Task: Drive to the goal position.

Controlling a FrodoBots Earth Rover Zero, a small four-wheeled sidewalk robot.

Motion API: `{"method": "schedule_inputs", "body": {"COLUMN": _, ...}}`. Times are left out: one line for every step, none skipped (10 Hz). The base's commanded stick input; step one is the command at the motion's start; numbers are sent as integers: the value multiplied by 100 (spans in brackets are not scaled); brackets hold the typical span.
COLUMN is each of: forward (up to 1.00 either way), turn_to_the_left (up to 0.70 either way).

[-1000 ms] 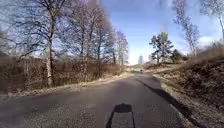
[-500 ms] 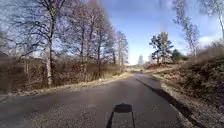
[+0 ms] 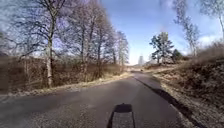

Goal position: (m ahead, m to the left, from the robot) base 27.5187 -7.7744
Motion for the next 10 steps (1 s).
{"method": "schedule_inputs", "body": {"forward": 67, "turn_to_the_left": 0}}
{"method": "schedule_inputs", "body": {"forward": 70, "turn_to_the_left": 0}}
{"method": "schedule_inputs", "body": {"forward": 70, "turn_to_the_left": 0}}
{"method": "schedule_inputs", "body": {"forward": 70, "turn_to_the_left": 0}}
{"method": "schedule_inputs", "body": {"forward": 70, "turn_to_the_left": 0}}
{"method": "schedule_inputs", "body": {"forward": 70, "turn_to_the_left": 0}}
{"method": "schedule_inputs", "body": {"forward": 70, "turn_to_the_left": 0}}
{"method": "schedule_inputs", "body": {"forward": 70, "turn_to_the_left": 0}}
{"method": "schedule_inputs", "body": {"forward": 70, "turn_to_the_left": 0}}
{"method": "schedule_inputs", "body": {"forward": 70, "turn_to_the_left": 0}}
